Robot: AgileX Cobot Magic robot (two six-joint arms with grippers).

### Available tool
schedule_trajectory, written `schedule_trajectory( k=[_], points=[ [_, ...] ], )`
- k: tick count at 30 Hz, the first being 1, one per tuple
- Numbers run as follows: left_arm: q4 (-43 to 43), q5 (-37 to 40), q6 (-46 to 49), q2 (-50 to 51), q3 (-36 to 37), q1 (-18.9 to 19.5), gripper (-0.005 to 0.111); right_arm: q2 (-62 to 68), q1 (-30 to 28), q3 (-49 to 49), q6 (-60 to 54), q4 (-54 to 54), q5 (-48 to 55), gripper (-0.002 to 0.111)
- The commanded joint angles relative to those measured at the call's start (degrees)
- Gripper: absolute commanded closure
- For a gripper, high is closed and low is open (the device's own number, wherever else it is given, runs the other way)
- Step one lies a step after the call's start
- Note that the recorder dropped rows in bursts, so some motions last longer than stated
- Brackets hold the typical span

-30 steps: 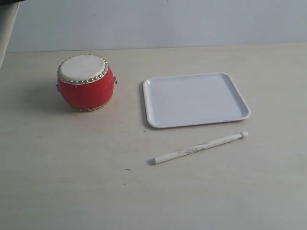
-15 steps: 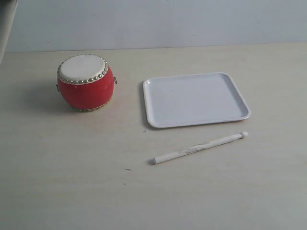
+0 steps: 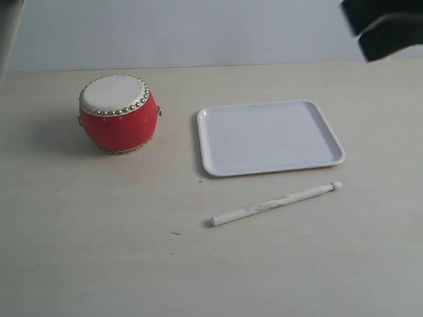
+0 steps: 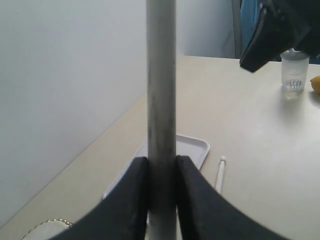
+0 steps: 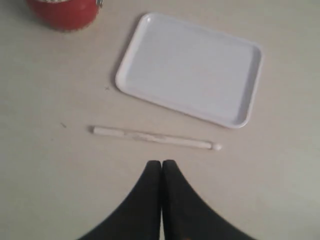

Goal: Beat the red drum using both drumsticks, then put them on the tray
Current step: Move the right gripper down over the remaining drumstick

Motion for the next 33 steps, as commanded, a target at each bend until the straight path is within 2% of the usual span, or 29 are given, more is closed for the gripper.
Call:
schedule_trajectory(
  k=[1, 4, 12, 16, 20, 22, 27, 33],
  points=[
    [0.1, 2.1, -0.3, -0.3, 0.2, 0.1, 0.107, 13.3, 0.0, 2.4, -0.3, 2.1, 0.1, 0.108],
    [0.1, 2.2, -0.4, -0.3, 0.2, 0.1, 0.107, 22.2, 0.0, 2.4, -1.8, 2.4, 0.1, 0.108],
    [0.1, 2.2, -0.4, -0.3, 0.2, 0.1, 0.107, 30.3, 0.0, 2.4, -1.1, 3.9, -1.3, 0.107],
    [0.1, 2.3, -0.4, -0.3, 0.2, 0.1, 0.107, 33.2, 0.0, 2.4, -1.7, 8.2, -6.9, 0.091],
    [0.1, 2.6, -0.5, -0.3, 0.2, 0.1, 0.107, 35.4, 0.0, 2.4, -1.1, 13.5, -13.0, 0.064],
    [0.1, 2.7, -0.5, -0.3, 0.2, 0.1, 0.107, 36.2, 0.0, 2.4, 1.3, 14.3, -14.2, 0.055],
    [0.1, 3.6, -0.6, -0.3, 0.2, 0.1, 0.107, 39.1, 0.0, 2.4, 7.7, 11.7, -15.0, 0.054],
    [-0.2, 4.0, -1.6, -0.3, 0.2, 0.1, 0.107, 41.7, -0.1, 2.5, 16.5, 3.5, -17.7, 0.054]
  ],
)
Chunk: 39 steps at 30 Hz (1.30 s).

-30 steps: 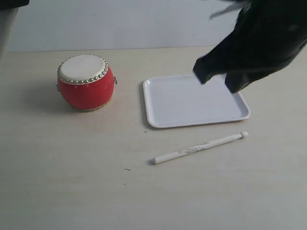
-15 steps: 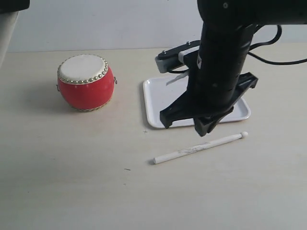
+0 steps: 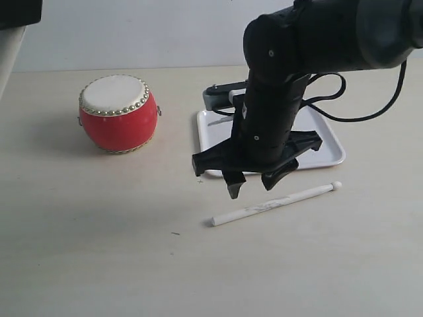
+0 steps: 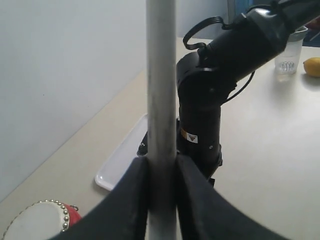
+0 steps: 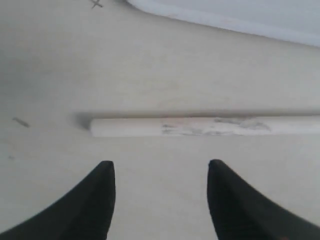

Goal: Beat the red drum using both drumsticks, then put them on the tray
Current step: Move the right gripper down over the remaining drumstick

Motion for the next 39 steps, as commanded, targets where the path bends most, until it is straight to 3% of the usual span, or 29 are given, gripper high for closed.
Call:
schedule_trajectory(
  k=[1, 4, 7, 10, 12, 20, 39],
  points=[
    [-0.3, -0.1, -0.7, -0.3, 0.2, 0.1, 0.107, 1.4, -0.1, 0.4, 8.7, -5.4, -4.2, 0.054],
    [-0.8, -0.1, -0.7, -0.3, 0.2, 0.1, 0.107, 1.5, -0.1, 3.1, 16.7, -5.4, -12.2, 0.054],
    [-1.4, -0.1, -0.7, -0.3, 0.2, 0.1, 0.107, 1.5, -0.1, 6.1, 33.0, -5.3, -19.3, 0.054],
    [-1.3, 0.4, -0.7, -0.3, 0.2, 0.1, 0.107, 1.5, -0.1, 8.7, 52.4, -5.5, -20.7, 0.054],
    [-1.3, 1.0, -0.7, -0.3, 0.2, 0.1, 0.107, 1.5, 0.0, 10.1, 59.4, -7.1, -20.8, 0.054],
    [-1.3, 1.0, -0.6, -0.3, 0.2, 0.1, 0.107, 1.5, 0.0, 13.0, 72.7, -21.1, -16.6, 0.054],
    [-1.3, 1.0, -0.6, -0.3, 0.2, 0.1, 0.107, 1.5, 0.0, 13.2, 78.0, -21.6, -18.7, 0.054]
  ],
)
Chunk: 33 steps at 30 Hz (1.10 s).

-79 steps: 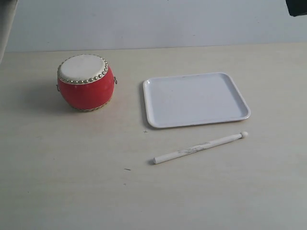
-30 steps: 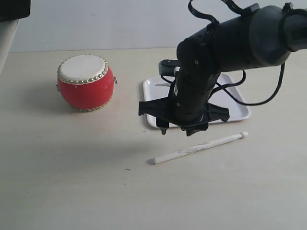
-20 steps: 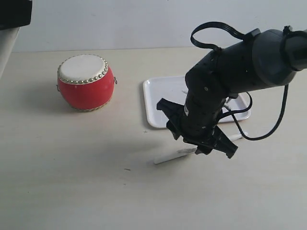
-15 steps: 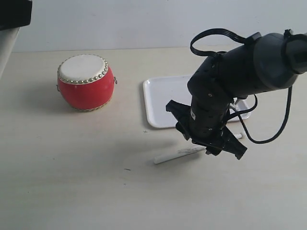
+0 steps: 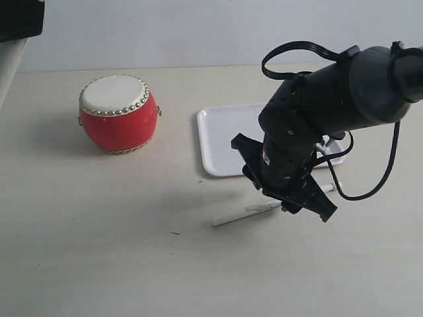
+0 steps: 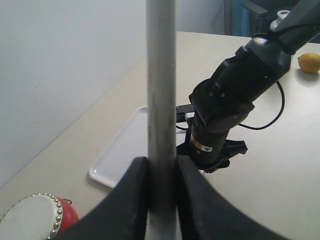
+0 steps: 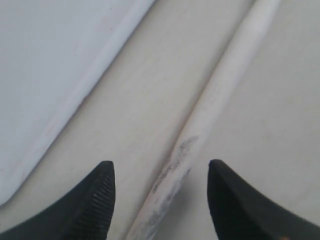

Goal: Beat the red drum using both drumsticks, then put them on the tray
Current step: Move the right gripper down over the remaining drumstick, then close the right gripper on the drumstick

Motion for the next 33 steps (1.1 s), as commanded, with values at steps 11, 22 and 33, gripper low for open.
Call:
schedule_trajectory(
  k=[11, 22, 33],
  points=[
    [-0.7, -0.4, -0.3, -0.3, 0.2, 0.1, 0.107, -0.2, 0.0, 0.3, 0.2, -1.0, -0.7, 0.054],
    [-0.7, -0.4, -0.1, -0.3, 0.2, 0.1, 0.107, -0.2, 0.0, 0.3, 0.4, -4.4, -1.2, 0.054],
    [-0.7, -0.4, 0.0, -0.3, 0.2, 0.1, 0.107, 0.1, 0.0, 0.3, 10.9, 4.0, 0.4, 0.054]
  ],
)
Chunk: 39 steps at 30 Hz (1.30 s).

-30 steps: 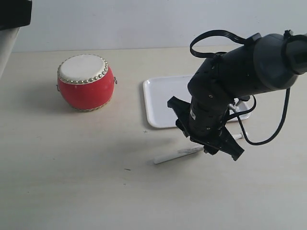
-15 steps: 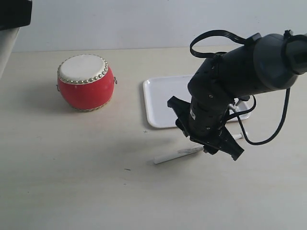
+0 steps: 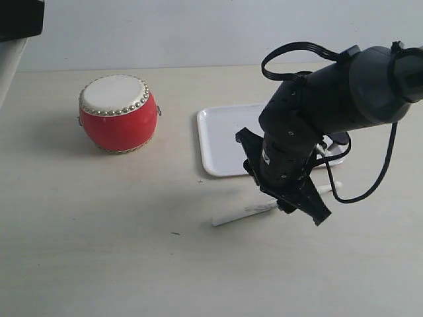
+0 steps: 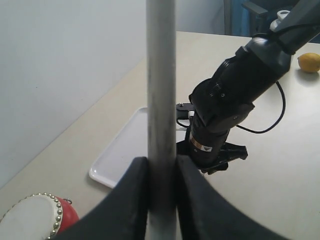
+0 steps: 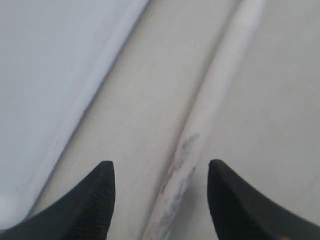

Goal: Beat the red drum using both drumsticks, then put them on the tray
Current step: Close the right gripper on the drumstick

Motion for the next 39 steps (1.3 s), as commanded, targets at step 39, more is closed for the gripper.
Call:
schedule_trajectory(
  k=[39],
  points=[
    [-0.6, -0.3, 0.2, -0.3, 0.2, 0.1, 0.107, 2.6, 0.0, 0.3, 8.9, 8.2, 1.6, 0.063]
  ],
)
